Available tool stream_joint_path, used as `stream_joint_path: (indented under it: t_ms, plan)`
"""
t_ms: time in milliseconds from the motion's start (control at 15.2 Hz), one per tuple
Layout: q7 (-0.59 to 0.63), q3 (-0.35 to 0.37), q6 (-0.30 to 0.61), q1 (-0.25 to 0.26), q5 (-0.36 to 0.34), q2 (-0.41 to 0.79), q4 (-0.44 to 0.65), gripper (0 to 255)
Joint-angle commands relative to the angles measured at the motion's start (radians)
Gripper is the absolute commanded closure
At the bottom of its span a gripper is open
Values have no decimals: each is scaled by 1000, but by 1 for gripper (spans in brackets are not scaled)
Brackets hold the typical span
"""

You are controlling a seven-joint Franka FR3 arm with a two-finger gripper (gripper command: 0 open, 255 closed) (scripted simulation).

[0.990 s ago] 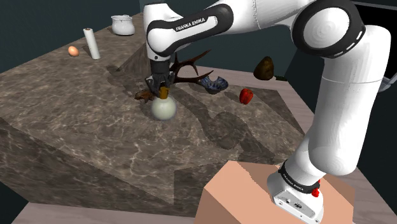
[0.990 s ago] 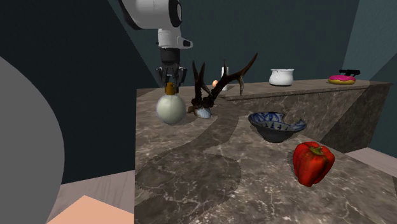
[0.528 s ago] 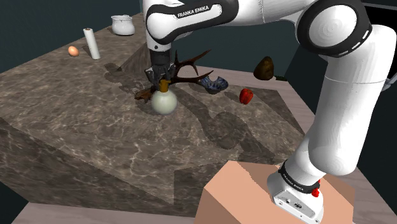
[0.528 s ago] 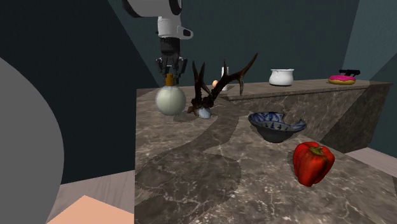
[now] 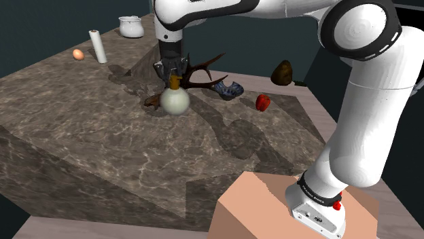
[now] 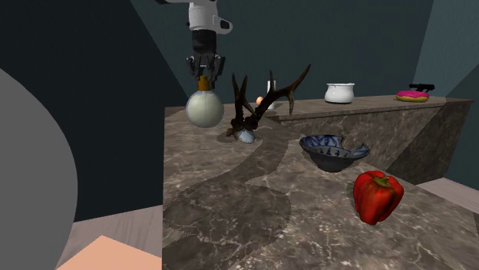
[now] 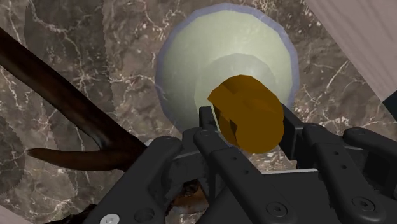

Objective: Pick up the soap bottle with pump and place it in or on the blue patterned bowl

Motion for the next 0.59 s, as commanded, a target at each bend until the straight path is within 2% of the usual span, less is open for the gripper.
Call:
stream_joint_path:
  t_ms: [0, 528]
  plan:
    - [0, 0, -28, 1, 0, 1, 30, 255]
    - [-1, 2, -138, 6, 0, 6, 144, 255]
